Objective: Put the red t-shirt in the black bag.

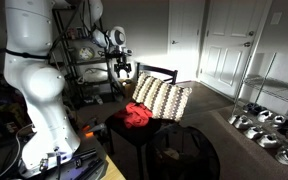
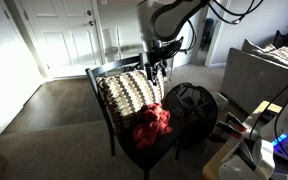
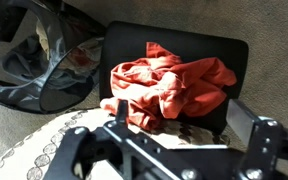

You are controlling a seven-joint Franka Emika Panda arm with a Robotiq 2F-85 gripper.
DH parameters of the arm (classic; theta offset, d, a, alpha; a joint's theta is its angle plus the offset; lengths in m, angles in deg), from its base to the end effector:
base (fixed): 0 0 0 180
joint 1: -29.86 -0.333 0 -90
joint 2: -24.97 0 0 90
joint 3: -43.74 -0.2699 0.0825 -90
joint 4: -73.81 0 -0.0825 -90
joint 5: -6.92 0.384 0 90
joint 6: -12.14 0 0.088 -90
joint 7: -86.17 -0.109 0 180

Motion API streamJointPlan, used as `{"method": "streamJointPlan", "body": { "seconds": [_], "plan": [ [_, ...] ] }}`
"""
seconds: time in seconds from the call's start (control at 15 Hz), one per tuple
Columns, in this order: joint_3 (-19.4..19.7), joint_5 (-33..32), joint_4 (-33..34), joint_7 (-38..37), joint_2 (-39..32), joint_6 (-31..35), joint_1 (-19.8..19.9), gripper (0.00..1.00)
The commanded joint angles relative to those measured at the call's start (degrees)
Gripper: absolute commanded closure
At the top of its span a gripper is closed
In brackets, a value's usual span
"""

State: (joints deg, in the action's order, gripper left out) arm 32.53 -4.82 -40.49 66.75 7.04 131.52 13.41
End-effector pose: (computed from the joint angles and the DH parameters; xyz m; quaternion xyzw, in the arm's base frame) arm 0.5045 0.2525 0.2450 0.9844 0.1293 -0.0769 0.0913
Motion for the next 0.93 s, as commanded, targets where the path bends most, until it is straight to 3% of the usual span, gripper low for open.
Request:
{"method": "streamJointPlan", "body": {
  "seconds": [0.0,0.6,0.87],
  "plan": [
    [1.09,0.75,0.14,0.98,-0.53,-0.15,-0.13,0.0],
    [1.3,1.37,-0.69,2.03,-0.65,0.78,0.46,0.0],
    [1.48,1.77,0.51,2.32,-4.1,2.71,0.37,0.0]
  ]
}}
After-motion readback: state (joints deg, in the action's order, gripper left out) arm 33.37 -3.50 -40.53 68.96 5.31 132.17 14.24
